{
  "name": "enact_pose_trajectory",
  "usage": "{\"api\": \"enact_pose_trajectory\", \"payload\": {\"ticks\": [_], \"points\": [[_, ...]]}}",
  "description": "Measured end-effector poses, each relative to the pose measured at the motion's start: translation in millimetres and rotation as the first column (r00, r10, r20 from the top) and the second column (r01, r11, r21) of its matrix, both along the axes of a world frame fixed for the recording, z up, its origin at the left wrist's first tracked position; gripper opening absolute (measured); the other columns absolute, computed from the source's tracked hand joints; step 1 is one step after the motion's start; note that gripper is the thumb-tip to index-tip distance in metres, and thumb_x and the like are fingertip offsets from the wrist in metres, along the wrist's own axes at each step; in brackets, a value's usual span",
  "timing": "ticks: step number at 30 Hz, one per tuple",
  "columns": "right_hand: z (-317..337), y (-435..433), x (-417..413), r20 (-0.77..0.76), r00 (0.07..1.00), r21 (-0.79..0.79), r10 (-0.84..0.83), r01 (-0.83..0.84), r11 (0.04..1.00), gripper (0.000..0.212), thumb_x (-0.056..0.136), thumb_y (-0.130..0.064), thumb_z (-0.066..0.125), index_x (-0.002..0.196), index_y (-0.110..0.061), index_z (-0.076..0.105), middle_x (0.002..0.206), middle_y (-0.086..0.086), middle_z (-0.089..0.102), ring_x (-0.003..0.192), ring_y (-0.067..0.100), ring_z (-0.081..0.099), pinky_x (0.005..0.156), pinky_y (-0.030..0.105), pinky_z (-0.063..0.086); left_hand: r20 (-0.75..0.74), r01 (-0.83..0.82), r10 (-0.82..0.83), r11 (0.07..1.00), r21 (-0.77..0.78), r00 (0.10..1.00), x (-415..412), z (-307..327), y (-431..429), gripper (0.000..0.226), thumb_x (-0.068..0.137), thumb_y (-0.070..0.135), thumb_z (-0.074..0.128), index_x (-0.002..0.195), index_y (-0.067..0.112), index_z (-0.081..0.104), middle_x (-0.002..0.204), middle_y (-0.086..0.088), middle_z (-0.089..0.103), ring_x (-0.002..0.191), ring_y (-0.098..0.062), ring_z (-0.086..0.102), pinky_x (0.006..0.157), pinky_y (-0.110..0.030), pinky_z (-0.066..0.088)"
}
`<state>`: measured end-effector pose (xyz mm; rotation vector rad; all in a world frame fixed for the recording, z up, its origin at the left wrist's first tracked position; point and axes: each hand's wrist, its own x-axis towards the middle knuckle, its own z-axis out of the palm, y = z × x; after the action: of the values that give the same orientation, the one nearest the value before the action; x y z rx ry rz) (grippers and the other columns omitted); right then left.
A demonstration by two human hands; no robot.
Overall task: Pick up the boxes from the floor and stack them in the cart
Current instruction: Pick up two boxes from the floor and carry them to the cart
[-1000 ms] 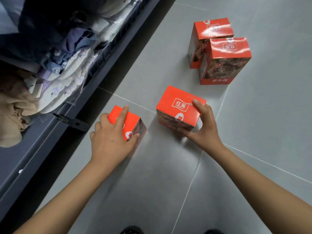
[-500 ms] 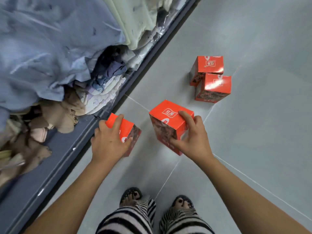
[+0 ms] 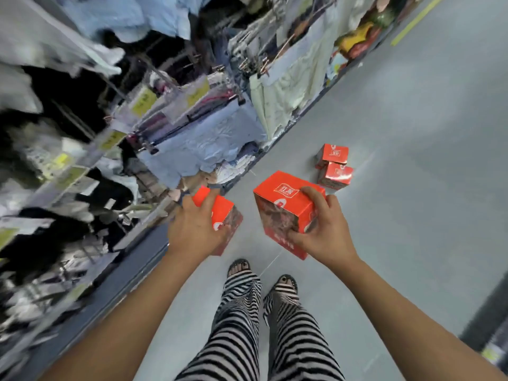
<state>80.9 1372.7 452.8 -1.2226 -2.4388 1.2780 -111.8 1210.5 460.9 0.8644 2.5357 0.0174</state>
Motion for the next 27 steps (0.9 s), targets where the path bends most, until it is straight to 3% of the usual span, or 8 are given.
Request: {"api": "enact_pose_trajectory", "payload": {"ticks": [4, 12, 15, 18, 20, 27], "points": [[66, -12, -5, -0.031, 0.99, -0.005, 0.14, -0.14, 0.99, 0.091, 0.054, -0.032, 0.08, 0.138, -0.03, 0.043, 0.111, -0.003, 0.042, 0.103, 0.018, 0.051, 0.083, 0.019, 0.035, 0.005, -0.106, 0.106, 0.993, 0.054, 0.994, -5, 76, -23, 0.081, 0.072, 0.052, 0.072, 0.139, 0.038, 0.03, 0.123, -0.016, 0.041, 0.11, -0.042, 0.051, 0.087, -0.046, 0.046], [173, -51, -15, -0.125, 0.889, 0.033, 0.44, -0.439, 0.898, 0.09, 0.057, -0.03, 0.084, 0.134, -0.042, 0.039, 0.115, -0.003, 0.045, 0.102, 0.012, 0.049, 0.082, 0.016, 0.036, -0.125, -0.293, 0.311, 0.945, 0.148, 0.942, 27, 199, -109, 0.085, 0.069, 0.055, 0.073, 0.141, 0.042, 0.029, 0.116, -0.016, 0.042, 0.1, -0.041, 0.053, 0.084, -0.046, 0.05], [204, -82, -24, -0.133, 0.8, 0.088, 0.585, -0.578, 0.811, 0.089, 0.057, -0.029, 0.085, 0.133, -0.04, 0.041, 0.114, -0.002, 0.046, 0.097, 0.011, 0.05, 0.076, 0.01, 0.035, -0.12, -0.376, 0.397, 0.911, 0.168, 0.91, 49, 237, -153, 0.087, 0.069, 0.053, 0.074, 0.142, 0.043, 0.027, 0.112, -0.015, 0.043, 0.095, -0.038, 0.054, 0.083, -0.047, 0.051], [231, -123, -37, -0.161, 0.687, 0.138, 0.709, -0.695, 0.705, 0.089, 0.056, -0.03, 0.086, 0.134, -0.037, 0.043, 0.108, -0.003, 0.046, 0.096, 0.013, 0.049, 0.083, 0.024, 0.041, -0.134, -0.455, 0.479, 0.873, 0.179, 0.867, 71, 270, -202, 0.087, 0.069, 0.055, 0.074, 0.142, 0.044, 0.028, 0.111, -0.013, 0.044, 0.095, -0.036, 0.055, 0.084, -0.046, 0.051], [247, -154, -45, -0.169, 0.622, 0.158, 0.765, -0.749, 0.643, 0.089, 0.057, -0.031, 0.085, 0.134, -0.039, 0.042, 0.107, -0.004, 0.044, 0.096, 0.012, 0.047, 0.083, 0.025, 0.04, -0.145, -0.517, 0.543, 0.837, 0.18, 0.827, 86, 290, -239, 0.088, 0.069, 0.052, 0.075, 0.142, 0.046, 0.027, 0.113, -0.011, 0.044, 0.098, -0.035, 0.055, 0.086, -0.043, 0.05], [283, -269, -47, -0.2, 0.407, 0.173, 0.891, -0.881, 0.441, 0.086, 0.06, -0.03, 0.084, 0.132, -0.044, 0.04, 0.112, -0.005, 0.043, 0.104, 0.013, 0.048, 0.086, 0.026, 0.04, -0.194, -0.734, 0.776, 0.63, 0.255, 0.6, 156, 330, -365, 0.088, 0.066, 0.044, 0.076, 0.14, 0.052, 0.028, 0.104, -0.002, 0.036, 0.098, -0.032, 0.052, 0.08, -0.041, 0.049]]}}
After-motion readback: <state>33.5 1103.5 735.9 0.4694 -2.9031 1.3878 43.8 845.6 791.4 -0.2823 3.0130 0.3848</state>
